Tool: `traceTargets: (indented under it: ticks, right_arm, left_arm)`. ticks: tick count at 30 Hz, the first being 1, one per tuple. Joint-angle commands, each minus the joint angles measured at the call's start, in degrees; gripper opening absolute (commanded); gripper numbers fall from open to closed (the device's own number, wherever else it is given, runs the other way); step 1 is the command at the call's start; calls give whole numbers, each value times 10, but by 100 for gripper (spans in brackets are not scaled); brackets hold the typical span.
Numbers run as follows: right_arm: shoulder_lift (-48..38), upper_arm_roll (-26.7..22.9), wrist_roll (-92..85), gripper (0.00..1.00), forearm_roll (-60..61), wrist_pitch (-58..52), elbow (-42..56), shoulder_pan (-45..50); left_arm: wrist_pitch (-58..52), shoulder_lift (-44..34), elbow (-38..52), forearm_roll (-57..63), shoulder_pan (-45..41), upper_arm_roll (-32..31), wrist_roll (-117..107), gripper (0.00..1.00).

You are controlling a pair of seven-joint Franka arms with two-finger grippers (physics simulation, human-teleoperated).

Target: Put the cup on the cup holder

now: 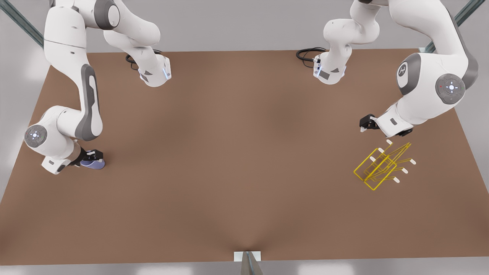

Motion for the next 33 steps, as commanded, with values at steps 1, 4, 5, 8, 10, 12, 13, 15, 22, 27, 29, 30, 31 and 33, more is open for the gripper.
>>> traceTargets:
  ticks: [1,4,5,8,10,12,13,15,22,27,29,30,31,33]
  right_arm:
    - [0,-2,-155,100,1,70,-16,0]
    - [-2,-13,-153,100,2,68,-49,-1]
    - [-1,-20,-153,100,2,68,-56,-1]
    - [0,-20,-153,100,2,68,-63,-1]
    - [7,-21,-149,100,2,67,-68,-1]
    - [11,-21,-148,100,2,67,-73,-1]
    - [11,-21,-148,100,2,66,-79,-1]
    - [12,-21,-148,100,2,64,-84,-1]
    - [30,-22,-148,100,2,65,-89,-14]
    - [56,-22,-147,100,2,70,-84,-13]
    - [61,-22,-141,100,1,70,-83,-13]
    - [65,-22,-141,100,1,71,-82,-13]
    - [65,-22,-141,100,1,71,-82,-14]
    - [66,-22,-140,100,1,71,-80,-13]
  left_arm:
    - [-8,4,0,0,0,0,6,100]
    - [-8,8,0,0,0,0,4,100]
    - [-8,8,0,0,0,0,4,100]
    - [-7,10,0,0,0,0,4,100]
    - [-7,12,0,0,0,0,5,100]
    - [-5,13,0,-1,1,0,6,100]
    - [-4,13,0,-1,1,0,6,100]
    - [-5,16,0,0,1,0,6,100]
    - [-6,17,0,-1,13,1,6,100]
    - [-6,24,0,-1,13,1,3,100]
    - [-6,24,0,-1,13,1,3,100]
    - [-6,24,0,-1,13,1,4,100]
    - [-6,24,0,-1,13,1,2,100]
    - [-7,24,0,-1,13,1,1,100]
